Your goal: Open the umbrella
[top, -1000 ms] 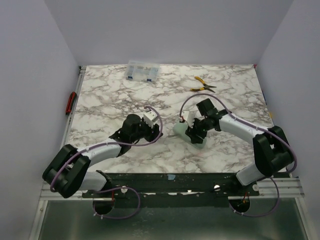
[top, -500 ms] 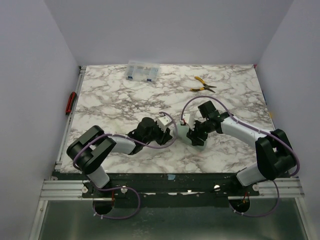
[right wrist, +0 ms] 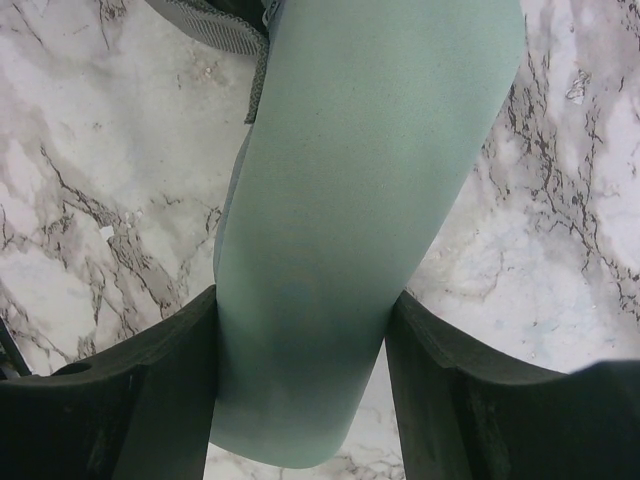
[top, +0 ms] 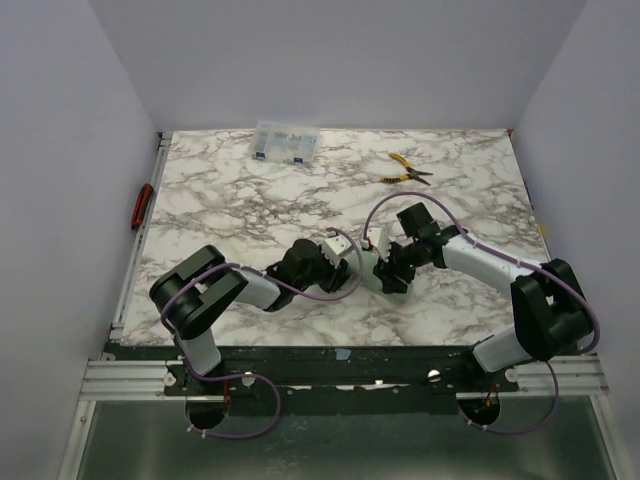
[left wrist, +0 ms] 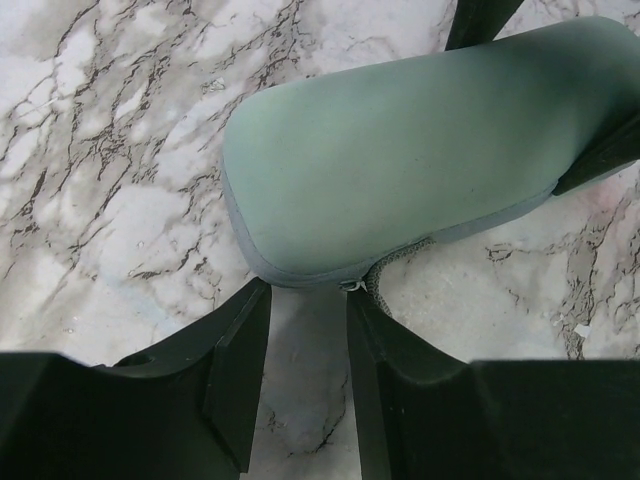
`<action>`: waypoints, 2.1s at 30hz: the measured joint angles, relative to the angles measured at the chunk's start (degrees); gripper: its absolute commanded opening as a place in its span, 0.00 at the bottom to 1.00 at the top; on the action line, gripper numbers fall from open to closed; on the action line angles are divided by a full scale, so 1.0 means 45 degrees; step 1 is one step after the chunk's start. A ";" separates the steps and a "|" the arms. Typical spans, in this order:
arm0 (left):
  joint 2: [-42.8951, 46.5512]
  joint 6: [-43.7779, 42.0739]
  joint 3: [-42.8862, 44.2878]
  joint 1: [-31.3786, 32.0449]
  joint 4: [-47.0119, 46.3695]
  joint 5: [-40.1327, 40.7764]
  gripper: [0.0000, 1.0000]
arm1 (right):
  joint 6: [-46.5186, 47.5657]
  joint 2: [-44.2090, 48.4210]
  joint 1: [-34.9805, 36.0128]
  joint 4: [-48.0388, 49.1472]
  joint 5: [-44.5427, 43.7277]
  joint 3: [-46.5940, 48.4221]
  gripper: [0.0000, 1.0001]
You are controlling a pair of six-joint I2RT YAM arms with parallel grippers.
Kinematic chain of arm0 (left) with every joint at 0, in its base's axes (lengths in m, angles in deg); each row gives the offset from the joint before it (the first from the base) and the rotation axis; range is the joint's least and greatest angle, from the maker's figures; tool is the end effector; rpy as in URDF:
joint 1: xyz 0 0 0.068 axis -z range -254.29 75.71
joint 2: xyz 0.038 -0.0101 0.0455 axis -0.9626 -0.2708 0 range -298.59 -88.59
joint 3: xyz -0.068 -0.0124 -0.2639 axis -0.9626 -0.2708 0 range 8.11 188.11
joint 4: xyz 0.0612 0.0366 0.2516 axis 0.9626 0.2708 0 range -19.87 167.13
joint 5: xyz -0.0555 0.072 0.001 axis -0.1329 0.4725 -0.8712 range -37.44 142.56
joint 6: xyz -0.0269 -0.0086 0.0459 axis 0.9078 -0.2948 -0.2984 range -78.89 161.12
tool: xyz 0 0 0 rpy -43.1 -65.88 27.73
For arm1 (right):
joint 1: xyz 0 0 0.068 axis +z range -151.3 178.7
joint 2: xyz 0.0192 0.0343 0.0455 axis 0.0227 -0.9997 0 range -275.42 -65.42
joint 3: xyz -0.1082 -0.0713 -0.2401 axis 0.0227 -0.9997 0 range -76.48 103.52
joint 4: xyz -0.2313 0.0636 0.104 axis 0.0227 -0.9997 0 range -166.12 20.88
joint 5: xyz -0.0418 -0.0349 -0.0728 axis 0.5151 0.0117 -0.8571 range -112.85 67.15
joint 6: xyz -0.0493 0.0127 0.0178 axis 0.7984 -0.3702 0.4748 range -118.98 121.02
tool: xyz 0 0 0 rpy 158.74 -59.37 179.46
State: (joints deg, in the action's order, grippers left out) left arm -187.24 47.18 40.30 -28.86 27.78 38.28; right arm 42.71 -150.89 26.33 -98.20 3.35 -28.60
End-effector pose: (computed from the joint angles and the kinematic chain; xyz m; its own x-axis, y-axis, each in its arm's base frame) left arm 0.2124 -0.2282 0.1295 -0.3748 0.2345 -0.8970 0.8133 0.5475 -0.1967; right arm 0.2335 0.1399 0.1774 -0.2277 -0.7929 -0.5652 -0.9675 0.2499 0.0393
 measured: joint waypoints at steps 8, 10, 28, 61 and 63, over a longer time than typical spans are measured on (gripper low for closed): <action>-0.0087 0.0248 -0.0024 0.0248 -0.0267 0.0214 0.49 | -0.0233 0.0019 -0.0058 0.0000 0.0024 -0.0049 0.30; -0.0087 0.0607 -0.0024 0.0306 -0.0282 0.0330 0.45 | -0.0311 0.0024 -0.0058 0.0005 0.0024 -0.0049 0.30; -0.0267 0.2249 0.0340 0.0141 0.0214 0.1511 0.00 | -0.0646 0.0311 -0.0170 0.0311 -0.0083 -0.0442 0.18; 0.0058 0.0665 -0.0267 -0.0627 0.0486 -0.1943 0.00 | 1.2395 -0.0743 -0.0170 -0.2472 -0.0233 0.0782 0.21; 0.0058 0.0709 -0.0267 -0.0597 0.0486 -0.2055 0.00 | 1.3168 -0.0797 -0.0170 -0.2482 -0.0340 0.0855 0.21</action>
State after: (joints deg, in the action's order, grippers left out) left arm -186.98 50.37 39.10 -31.55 29.97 29.03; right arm 101.97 -154.47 25.57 -109.37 1.82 -24.75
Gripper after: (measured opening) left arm 0.009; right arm 0.600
